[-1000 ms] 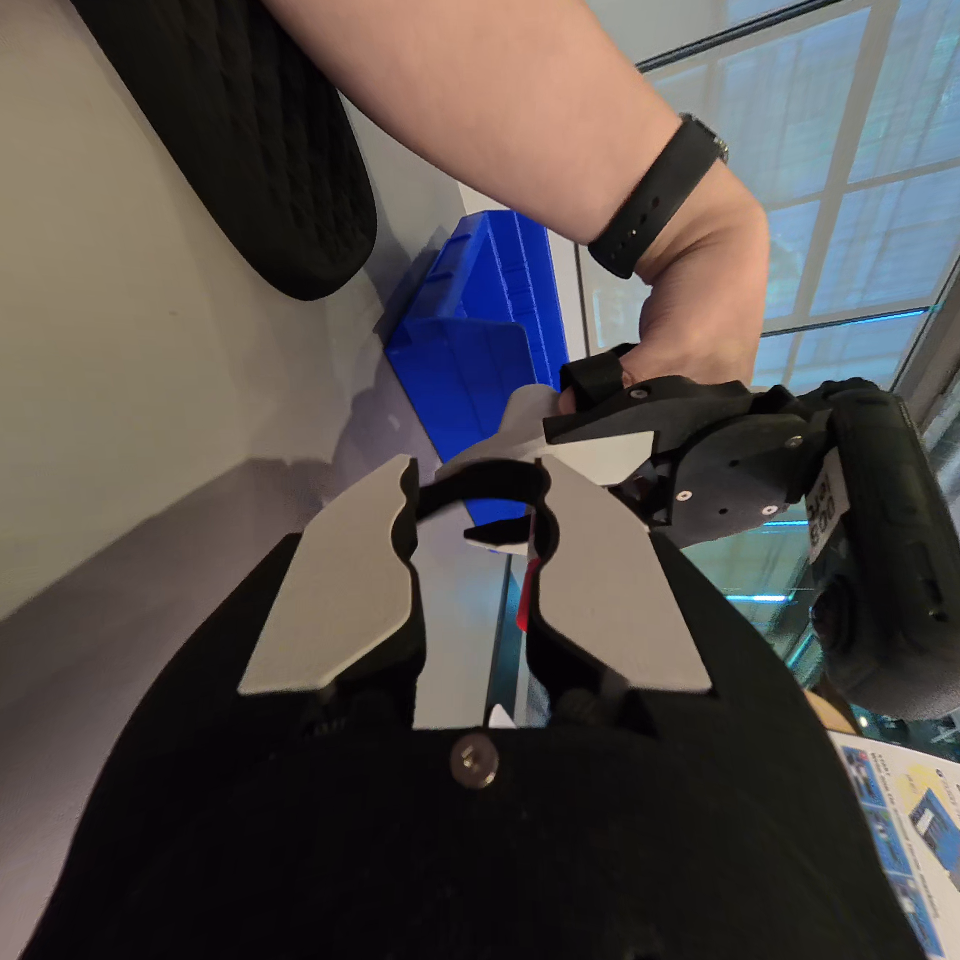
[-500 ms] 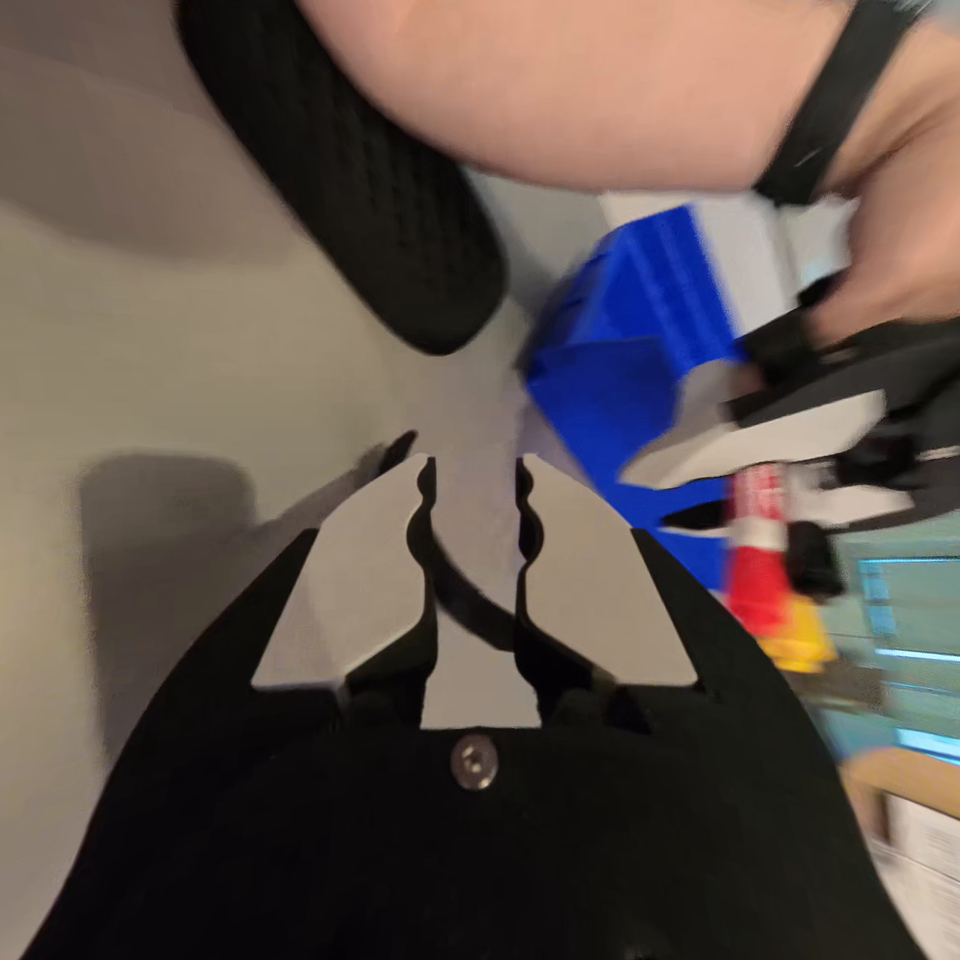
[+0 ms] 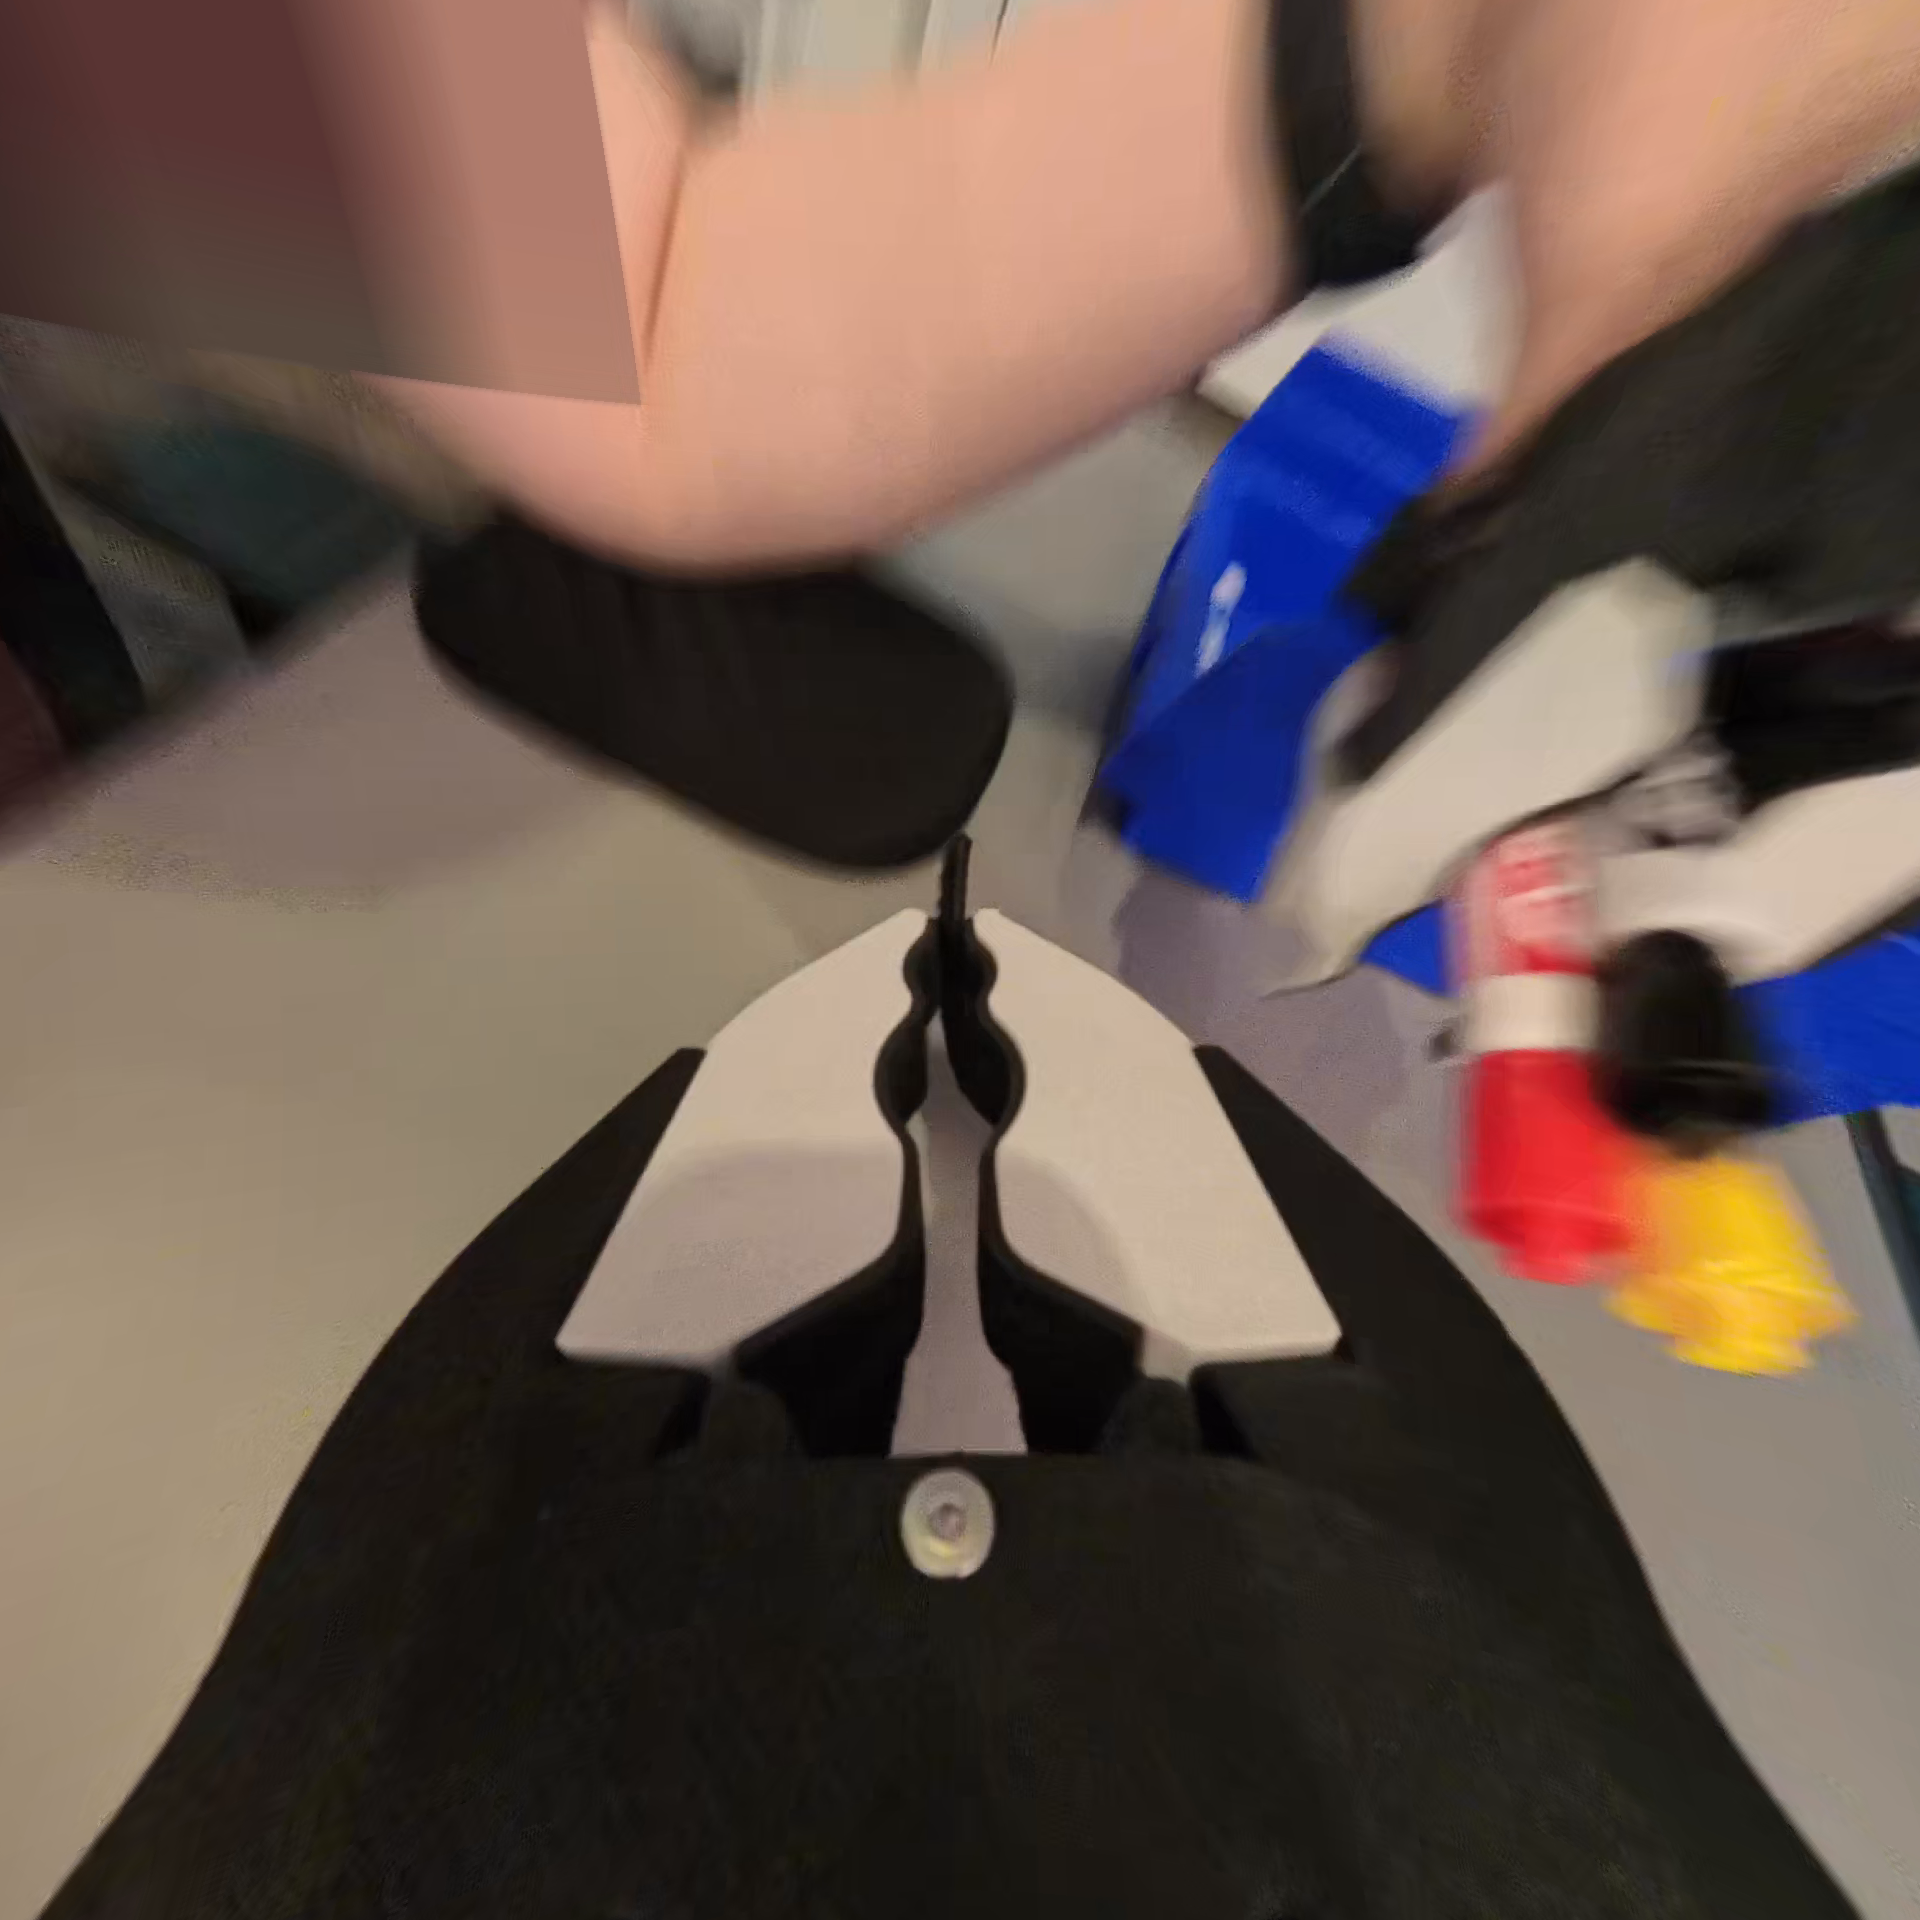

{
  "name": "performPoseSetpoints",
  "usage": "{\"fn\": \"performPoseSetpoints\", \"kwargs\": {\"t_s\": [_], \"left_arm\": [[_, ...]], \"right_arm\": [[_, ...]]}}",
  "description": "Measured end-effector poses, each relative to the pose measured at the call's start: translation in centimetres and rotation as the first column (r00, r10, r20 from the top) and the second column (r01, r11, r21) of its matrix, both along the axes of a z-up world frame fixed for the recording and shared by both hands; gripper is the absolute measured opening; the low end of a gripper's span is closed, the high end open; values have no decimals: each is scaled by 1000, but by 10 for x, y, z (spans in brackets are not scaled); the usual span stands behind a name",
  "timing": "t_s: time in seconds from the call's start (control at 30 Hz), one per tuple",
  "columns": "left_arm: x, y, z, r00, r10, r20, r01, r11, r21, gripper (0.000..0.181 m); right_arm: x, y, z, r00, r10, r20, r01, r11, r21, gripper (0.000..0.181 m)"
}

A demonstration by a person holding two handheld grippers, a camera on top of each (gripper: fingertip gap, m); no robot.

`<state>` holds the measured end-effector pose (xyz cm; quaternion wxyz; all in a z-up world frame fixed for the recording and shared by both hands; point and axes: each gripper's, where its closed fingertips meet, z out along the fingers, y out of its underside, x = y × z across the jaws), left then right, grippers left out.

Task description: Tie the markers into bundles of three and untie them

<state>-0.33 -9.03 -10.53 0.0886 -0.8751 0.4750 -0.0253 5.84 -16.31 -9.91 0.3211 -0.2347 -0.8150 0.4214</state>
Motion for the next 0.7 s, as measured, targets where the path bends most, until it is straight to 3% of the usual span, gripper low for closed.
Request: {"fn": "performPoseSetpoints", "kwargs": {"t_s": [0.1,0.23,0.37,0.53,0.6,0.7], "left_arm": [[13,1,-11,999,-49,-13,48,998,-42,42],[30,1,-16,995,-99,21,100,993,-63,42],[46,-8,-21,986,-141,89,151,981,-121,42],[57,-12,-27,978,-155,138,178,969,-171,41],[63,-16,-28,971,-155,183,192,959,-209,41],[71,-22,-32,954,-186,234,242,939,-243,41]], "right_arm": [[1,27,68,993,-92,-74,58,928,-367,3],[3,74,99,974,-214,-72,126,779,-615,3],[-10,98,81,964,-235,126,249,619,-745,4],[-16,110,62,936,-64,346,347,323,-880,4],[-18,117,53,918,-74,389,393,289,-873,4],[-17,118,40,886,-57,460,455,297,-840,5]]}}
